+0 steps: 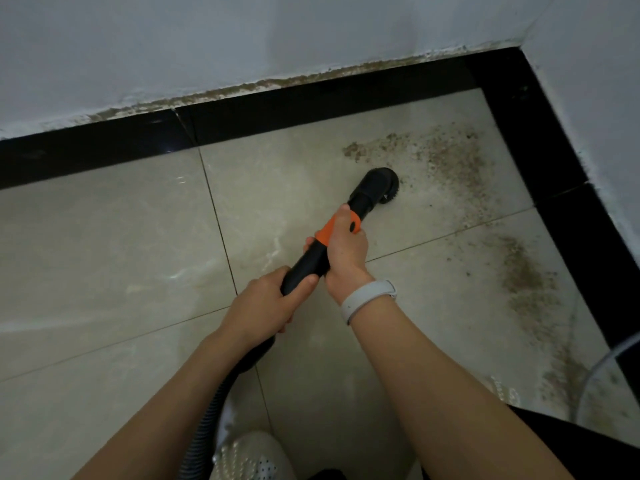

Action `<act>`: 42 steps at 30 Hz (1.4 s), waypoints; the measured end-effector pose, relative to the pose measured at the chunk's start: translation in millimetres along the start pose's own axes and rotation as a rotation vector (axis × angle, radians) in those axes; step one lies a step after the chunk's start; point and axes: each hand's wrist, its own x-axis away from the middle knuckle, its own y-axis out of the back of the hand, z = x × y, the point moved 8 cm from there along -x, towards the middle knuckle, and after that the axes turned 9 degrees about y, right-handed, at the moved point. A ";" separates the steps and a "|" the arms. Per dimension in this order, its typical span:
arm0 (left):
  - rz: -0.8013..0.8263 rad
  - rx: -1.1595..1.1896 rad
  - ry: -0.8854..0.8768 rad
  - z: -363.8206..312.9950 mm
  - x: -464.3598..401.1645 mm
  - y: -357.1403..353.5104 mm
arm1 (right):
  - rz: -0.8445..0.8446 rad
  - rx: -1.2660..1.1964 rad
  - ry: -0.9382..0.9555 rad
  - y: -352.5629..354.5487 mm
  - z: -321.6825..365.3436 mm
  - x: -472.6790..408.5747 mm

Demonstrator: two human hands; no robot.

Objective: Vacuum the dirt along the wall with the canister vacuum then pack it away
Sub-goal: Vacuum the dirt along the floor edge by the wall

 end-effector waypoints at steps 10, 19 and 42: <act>-0.129 -0.024 0.023 1.9 0.6 19.0 | 0.075 0.026 -0.008 -23.7 2.2 -1.1; -0.269 0.120 0.104 9.3 -17.8 53.4 | 0.268 0.147 -0.038 -92.3 4.1 -14.3; -0.007 -0.032 -0.016 -30.4 -28.4 -4.7 | 0.013 -0.031 -0.024 0.5 28.6 -27.0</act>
